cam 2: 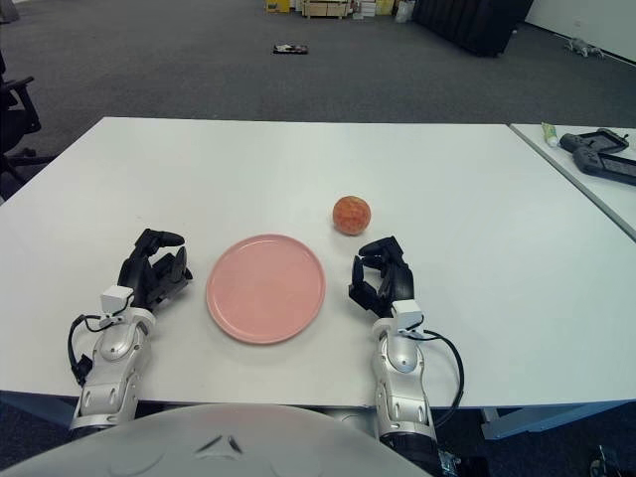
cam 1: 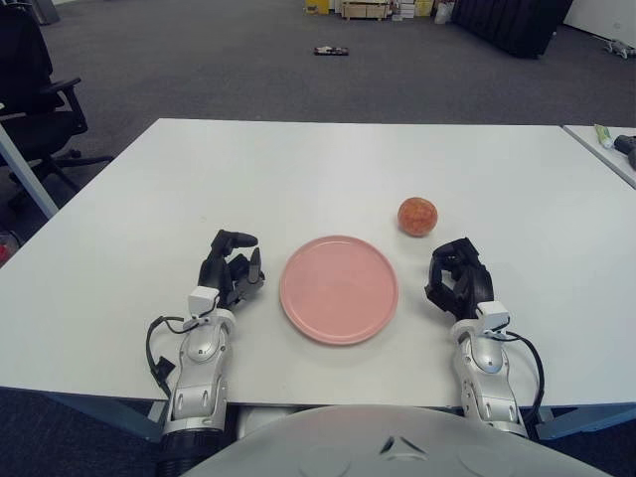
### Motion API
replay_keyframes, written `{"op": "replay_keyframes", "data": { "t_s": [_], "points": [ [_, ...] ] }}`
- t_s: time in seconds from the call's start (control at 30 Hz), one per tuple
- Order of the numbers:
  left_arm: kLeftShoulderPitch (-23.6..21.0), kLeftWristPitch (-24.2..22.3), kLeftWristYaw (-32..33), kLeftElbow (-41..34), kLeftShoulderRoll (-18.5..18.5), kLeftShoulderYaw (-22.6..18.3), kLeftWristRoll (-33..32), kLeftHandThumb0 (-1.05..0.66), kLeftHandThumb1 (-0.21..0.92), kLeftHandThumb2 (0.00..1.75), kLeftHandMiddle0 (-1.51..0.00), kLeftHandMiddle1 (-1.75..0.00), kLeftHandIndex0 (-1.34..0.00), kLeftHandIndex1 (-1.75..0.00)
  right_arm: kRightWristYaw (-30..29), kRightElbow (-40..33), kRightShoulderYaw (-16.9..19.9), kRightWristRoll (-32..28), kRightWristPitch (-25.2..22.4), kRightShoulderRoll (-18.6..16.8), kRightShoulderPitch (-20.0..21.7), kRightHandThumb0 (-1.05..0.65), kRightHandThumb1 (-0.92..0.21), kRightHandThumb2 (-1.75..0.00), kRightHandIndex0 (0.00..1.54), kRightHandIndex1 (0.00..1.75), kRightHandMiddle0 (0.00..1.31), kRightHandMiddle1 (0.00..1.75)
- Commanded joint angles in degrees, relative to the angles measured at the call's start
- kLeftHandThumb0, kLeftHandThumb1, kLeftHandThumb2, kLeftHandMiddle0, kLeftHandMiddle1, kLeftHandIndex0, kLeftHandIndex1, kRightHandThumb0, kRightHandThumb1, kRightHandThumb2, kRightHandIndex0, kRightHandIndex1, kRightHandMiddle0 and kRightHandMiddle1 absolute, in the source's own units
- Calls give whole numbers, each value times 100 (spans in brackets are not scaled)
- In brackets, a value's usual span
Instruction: Put the apple into the plate.
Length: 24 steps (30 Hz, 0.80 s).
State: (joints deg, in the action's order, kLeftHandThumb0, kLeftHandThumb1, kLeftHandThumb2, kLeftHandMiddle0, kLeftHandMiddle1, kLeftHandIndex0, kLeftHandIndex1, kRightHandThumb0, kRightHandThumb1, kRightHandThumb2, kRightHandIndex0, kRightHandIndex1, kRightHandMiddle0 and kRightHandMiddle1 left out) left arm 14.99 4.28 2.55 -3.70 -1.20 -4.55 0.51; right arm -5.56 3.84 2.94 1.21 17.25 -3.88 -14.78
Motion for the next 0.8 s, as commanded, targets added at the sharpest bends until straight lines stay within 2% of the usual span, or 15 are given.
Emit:
{"op": "replay_keyframes", "data": {
  "t_s": [0.0, 0.3, 0.53, 0.77],
  "points": [
    [-84, -19, 35, -35, 25, 10, 28, -38, 71, 82, -83, -175, -32, -175, 11, 21, 25, -41, 105, 15, 51, -40, -60, -97, 80, 175, 40, 175],
    [-80, 50, 7, 2, 36, 18, 13, -38, 70, 83, -82, -175, -32, -175, -13, 0, 40, -14, 142, 15, 56, -40, -60, -96, 81, 175, 40, 175],
    [-77, 99, 10, 28, 23, 24, 8, -38, 71, 82, -81, -175, -32, -175, -248, -196, 61, 254, 141, 33, 103, -40, -62, -94, 79, 175, 38, 175],
    [-58, 109, 21, 7, 20, 50, 38, -38, 72, 81, -79, -175, -31, -175, -714, -571, 57, 911, 243, 85, 245, -39, -63, -92, 76, 175, 37, 175]
  ]
}}
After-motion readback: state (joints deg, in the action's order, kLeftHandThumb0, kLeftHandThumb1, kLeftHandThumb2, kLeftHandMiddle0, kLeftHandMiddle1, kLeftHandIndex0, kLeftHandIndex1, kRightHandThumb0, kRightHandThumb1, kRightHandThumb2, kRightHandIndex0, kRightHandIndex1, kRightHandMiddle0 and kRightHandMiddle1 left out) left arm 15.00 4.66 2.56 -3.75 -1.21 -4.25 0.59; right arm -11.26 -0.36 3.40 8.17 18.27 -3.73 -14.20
